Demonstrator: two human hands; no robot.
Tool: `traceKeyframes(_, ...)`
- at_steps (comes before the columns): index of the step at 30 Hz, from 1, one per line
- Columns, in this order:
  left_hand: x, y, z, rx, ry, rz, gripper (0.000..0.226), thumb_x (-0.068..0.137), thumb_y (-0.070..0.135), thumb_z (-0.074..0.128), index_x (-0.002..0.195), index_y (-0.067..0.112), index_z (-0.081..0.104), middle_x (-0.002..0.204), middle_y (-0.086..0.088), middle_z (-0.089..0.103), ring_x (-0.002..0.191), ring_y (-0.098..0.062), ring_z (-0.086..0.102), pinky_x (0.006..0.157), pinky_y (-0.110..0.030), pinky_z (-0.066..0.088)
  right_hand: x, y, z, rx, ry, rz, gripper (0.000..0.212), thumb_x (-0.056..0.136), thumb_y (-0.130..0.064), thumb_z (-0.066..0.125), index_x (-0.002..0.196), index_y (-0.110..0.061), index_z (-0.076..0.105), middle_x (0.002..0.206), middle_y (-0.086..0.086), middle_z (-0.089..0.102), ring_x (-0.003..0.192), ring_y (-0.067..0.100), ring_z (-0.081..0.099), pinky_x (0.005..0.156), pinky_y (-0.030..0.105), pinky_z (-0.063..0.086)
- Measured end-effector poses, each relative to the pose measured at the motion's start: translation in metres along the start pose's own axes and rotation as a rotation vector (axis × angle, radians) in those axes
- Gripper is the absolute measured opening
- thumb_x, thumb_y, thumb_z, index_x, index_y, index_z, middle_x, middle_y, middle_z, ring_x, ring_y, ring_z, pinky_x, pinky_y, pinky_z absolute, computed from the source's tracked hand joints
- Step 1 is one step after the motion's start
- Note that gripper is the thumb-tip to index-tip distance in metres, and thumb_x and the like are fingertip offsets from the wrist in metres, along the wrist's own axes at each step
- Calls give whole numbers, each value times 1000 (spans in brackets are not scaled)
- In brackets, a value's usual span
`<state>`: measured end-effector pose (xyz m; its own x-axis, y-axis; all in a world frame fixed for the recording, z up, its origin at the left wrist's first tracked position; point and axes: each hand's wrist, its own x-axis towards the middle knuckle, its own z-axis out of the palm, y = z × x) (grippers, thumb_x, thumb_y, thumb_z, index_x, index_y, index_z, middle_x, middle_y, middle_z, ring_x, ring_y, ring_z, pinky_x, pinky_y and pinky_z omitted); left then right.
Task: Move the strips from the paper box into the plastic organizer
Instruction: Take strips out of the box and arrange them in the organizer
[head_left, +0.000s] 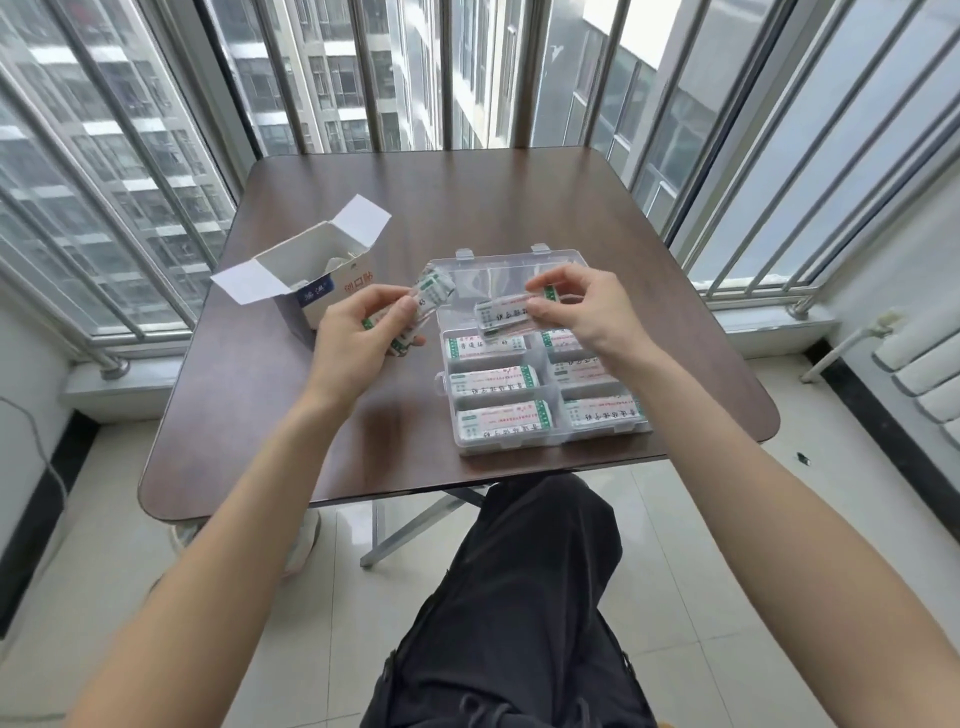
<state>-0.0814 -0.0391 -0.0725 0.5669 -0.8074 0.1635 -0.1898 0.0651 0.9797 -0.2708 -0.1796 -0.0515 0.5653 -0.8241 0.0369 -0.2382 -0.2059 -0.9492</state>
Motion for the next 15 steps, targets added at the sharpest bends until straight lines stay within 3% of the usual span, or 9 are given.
traceKeyframes(4, 7, -13, 3, 44, 13, -32, 5, 90, 15, 62, 93, 17, 66, 80, 0, 67, 61, -11, 66, 61, -20, 51, 10, 1, 22, -124, -74, -23, 13, 84, -8, 69, 91, -18, 65, 85, 2, 64, 76, 14, 64, 71, 25, 57)
traceKeyframes(8, 11, -18, 6, 43, 34, -60, 6, 90, 16, 63, 94, 16, 67, 79, 1, 67, 68, -12, 64, 62, -19, 50, 14, 0, 28, -498, -100, -109, 8, 84, -19, 68, 92, -20, 68, 77, -8, 61, 70, 4, 57, 66, 18, 47)
traceKeyframes(10, 13, -19, 7, 35, 31, -75, 7, 90, 16, 63, 95, 15, 67, 79, 1, 67, 70, -13, 64, 62, -19, 50, 13, -1, 27, -658, -127, -141, 10, 83, -23, 68, 92, -19, 69, 80, -8, 63, 73, 5, 53, 69, 21, 46)
traceKeyframes(12, 14, -20, 8, 47, 23, -81, 7, 90, 18, 63, 95, 16, 67, 80, 0, 67, 73, -16, 64, 61, -20, 50, 11, -3, 27, -709, -148, -139, 11, 83, -26, 68, 91, -20, 70, 84, -7, 64, 78, 8, 55, 74, 26, 47)
traceKeyframes(15, 15, -19, 9, 53, 18, -71, 6, 90, 19, 63, 93, 19, 67, 81, 2, 67, 76, -16, 64, 62, -20, 50, 10, -5, 28, -745, -146, -147, 8, 83, -27, 68, 87, -22, 71, 82, -9, 64, 76, 7, 52, 70, 26, 42)
